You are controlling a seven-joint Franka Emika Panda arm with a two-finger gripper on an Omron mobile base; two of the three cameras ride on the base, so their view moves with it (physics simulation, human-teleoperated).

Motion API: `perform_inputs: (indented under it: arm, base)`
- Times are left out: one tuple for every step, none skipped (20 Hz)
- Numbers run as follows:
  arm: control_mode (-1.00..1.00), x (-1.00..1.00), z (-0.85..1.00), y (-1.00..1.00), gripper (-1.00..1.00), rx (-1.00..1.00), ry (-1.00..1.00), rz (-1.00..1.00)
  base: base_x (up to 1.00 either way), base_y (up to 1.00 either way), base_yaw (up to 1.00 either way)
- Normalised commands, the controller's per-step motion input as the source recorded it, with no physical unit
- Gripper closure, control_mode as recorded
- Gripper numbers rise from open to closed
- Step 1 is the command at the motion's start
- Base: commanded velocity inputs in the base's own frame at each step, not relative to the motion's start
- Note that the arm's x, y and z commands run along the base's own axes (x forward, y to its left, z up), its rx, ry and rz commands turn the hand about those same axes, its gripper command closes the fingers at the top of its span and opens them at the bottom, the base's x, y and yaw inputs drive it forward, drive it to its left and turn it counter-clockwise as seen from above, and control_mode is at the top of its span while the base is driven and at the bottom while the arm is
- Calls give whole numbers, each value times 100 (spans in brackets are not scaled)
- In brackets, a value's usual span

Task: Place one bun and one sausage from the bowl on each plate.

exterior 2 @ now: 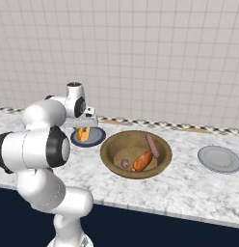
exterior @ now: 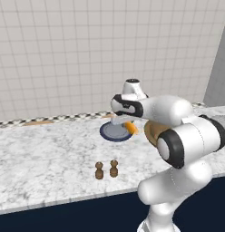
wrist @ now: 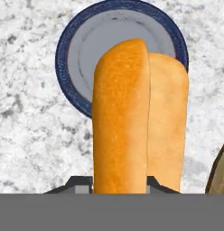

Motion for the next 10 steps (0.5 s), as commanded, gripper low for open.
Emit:
perform_inputs:
  arm:
    - [-100,0,-24,55,100,-6,9,15]
    - [-100,0,-36,59,100,-8,5,12]
    - [-100,0,-64,50,100,-4,0,10]
    - [-100,14,-94,33,100,0,0,8]
    - [-100,31,-100,43,100,0,0,8]
    - [-100,44,-92,41,100,0,0,7]
    - [-100,64,-70,48,100,0,0,5]
    - [-100,77,-49,48,100,0,0,2]
    - [-100,80,-27,49,100,0,0,0]
    - [-100,72,-11,55,100,0,0,0]
  base:
    - [0,0,0]
    - [0,0,0]
    - [0,0,0]
    - [0,0,0]
    - [0,0,0]
    - [0,0,0]
    - [0,0,0]
    - [0,0,0]
    - [0,0,0]
    - [0,0,0]
